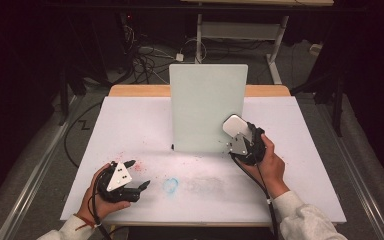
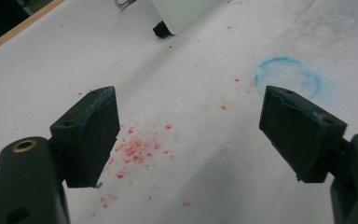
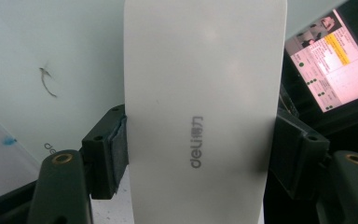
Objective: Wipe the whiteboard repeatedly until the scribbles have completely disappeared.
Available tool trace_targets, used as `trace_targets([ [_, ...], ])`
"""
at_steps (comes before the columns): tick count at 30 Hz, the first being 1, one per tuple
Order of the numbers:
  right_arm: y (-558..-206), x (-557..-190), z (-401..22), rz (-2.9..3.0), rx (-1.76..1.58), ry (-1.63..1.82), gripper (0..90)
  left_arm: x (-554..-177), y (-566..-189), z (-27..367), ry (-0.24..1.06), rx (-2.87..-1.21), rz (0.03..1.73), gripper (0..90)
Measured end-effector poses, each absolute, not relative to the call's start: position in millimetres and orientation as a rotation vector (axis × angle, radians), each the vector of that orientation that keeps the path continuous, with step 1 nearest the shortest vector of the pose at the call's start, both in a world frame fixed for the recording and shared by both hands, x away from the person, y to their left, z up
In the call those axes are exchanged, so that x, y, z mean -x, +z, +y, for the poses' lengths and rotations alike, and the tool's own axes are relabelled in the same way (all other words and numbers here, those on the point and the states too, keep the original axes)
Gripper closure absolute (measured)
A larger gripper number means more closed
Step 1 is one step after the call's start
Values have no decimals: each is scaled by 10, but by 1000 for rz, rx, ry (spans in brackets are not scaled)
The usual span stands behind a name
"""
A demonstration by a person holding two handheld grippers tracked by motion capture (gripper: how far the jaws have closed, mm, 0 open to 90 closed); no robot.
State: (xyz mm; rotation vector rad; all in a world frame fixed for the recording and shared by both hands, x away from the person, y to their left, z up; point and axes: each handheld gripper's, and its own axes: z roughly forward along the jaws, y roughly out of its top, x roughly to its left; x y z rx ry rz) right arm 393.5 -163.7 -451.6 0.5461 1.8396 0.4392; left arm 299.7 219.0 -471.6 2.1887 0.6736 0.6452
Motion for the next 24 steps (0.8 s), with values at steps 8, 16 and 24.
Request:
trace_targets([
  [8,-4732,-3883,-1467,1952,-459,374,308,-2989,-4711,2186,655,-2193,674,196],
  [16,-4853,-3850,-1170,1967,-391,373,307,-2995,-4704,2188,658,-2190,673,197],
  [24,-4947,-3823,-734,1945,-276,381,307,-2995,-4709,2196,649,-2189,668,197],
])
